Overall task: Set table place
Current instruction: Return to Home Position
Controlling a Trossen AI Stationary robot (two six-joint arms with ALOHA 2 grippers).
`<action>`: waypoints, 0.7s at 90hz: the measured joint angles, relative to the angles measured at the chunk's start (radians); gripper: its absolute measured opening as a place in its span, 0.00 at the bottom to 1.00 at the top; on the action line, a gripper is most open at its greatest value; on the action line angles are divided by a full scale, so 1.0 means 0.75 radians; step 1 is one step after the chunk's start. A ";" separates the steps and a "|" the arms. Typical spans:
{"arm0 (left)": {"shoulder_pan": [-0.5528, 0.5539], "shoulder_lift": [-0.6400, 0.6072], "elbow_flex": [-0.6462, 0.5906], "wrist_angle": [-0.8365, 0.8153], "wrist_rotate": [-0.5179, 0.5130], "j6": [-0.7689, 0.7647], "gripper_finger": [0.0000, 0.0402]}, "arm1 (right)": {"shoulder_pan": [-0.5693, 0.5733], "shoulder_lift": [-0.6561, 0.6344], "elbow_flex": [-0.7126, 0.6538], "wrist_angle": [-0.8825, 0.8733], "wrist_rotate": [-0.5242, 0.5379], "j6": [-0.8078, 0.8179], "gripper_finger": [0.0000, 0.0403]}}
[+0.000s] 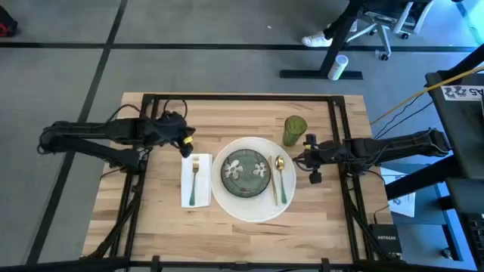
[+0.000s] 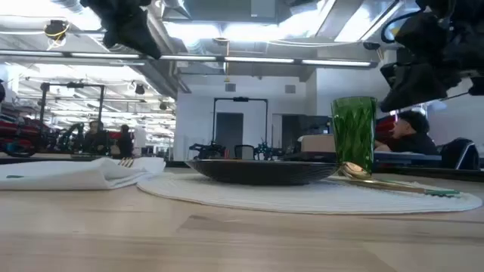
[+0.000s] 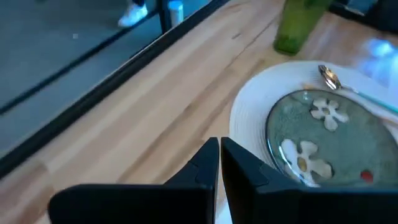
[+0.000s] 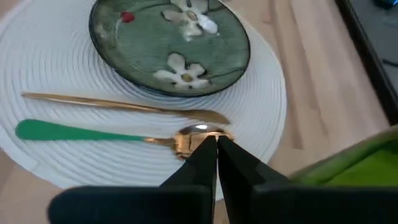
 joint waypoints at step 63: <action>-0.249 0.001 -0.001 0.086 -0.268 0.139 0.00 | 0.001 -0.205 0.002 0.250 -0.366 -0.294 0.00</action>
